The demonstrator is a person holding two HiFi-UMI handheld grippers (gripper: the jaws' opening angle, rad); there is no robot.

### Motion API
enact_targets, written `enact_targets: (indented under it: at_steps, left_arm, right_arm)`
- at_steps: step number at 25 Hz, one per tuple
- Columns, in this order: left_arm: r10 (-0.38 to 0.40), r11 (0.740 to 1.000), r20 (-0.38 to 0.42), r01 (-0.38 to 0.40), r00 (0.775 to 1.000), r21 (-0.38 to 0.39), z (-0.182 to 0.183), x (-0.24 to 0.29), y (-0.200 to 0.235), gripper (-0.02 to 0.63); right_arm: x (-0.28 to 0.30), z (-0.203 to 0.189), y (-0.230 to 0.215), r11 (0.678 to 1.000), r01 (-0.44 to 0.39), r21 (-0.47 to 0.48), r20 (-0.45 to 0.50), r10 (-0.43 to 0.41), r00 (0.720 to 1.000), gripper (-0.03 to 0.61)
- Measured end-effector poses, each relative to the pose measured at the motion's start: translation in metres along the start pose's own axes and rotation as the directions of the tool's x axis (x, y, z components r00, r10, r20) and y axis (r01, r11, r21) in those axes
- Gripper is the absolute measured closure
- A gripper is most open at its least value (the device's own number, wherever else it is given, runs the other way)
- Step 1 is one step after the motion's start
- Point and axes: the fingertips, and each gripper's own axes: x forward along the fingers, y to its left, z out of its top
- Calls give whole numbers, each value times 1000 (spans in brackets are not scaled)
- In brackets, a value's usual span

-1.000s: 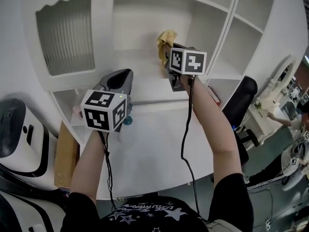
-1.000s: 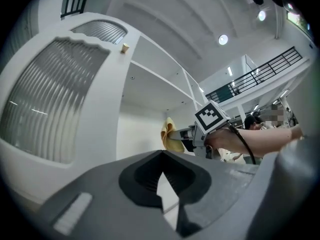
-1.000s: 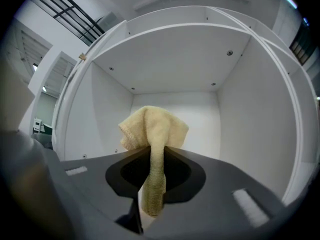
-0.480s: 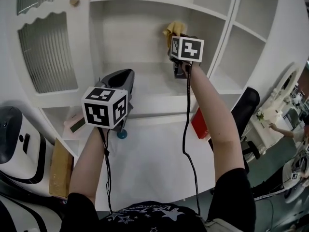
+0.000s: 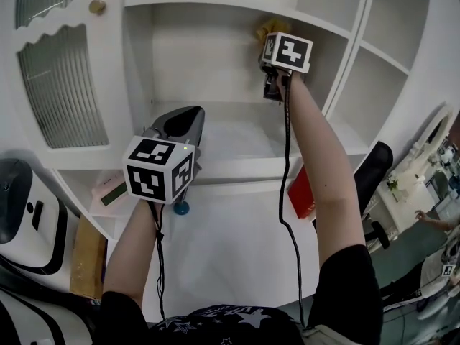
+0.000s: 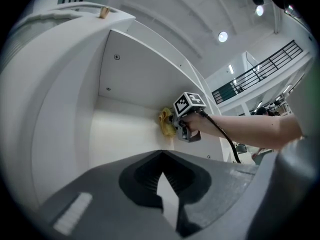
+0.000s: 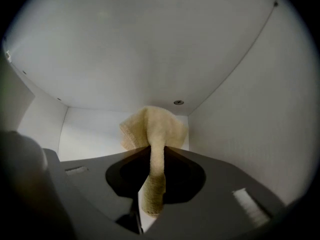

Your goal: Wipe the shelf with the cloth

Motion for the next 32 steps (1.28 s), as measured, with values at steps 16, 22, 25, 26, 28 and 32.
enact_targets:
  at_steps: [16, 22, 25, 26, 28, 32]
  left_arm:
    - [4, 1000, 4, -4, 1000, -24, -5, -8, 7, 612]
    - [-33, 999, 13, 33, 999, -33, -1, -29, -8, 612]
    - [-60, 998, 13, 60, 998, -33, 1, -38, -17, 612]
    - [-69, 997, 12, 70, 998, -34, 1, -41, -19, 612]
    - [-92, 995, 7, 92, 996, -37, -1, -46, -25, 612]
    - [-138, 990, -2, 138, 990, -40, -2, -57, -39, 612]
  right_arm:
    - [-9, 6, -25, 978, 134, 160, 25, -139, 990, 498]
    - [-46, 12, -30, 974, 161, 159, 39, -169, 985, 498]
    - [-69, 14, -32, 974, 172, 144, 50, -181, 982, 497]
    - [-77, 15, -32, 974, 177, 143, 51, -186, 981, 497]
    - [-94, 17, -33, 973, 188, 136, 54, -197, 979, 498]
    - [-127, 22, -34, 970, 212, 117, 65, -220, 973, 497]
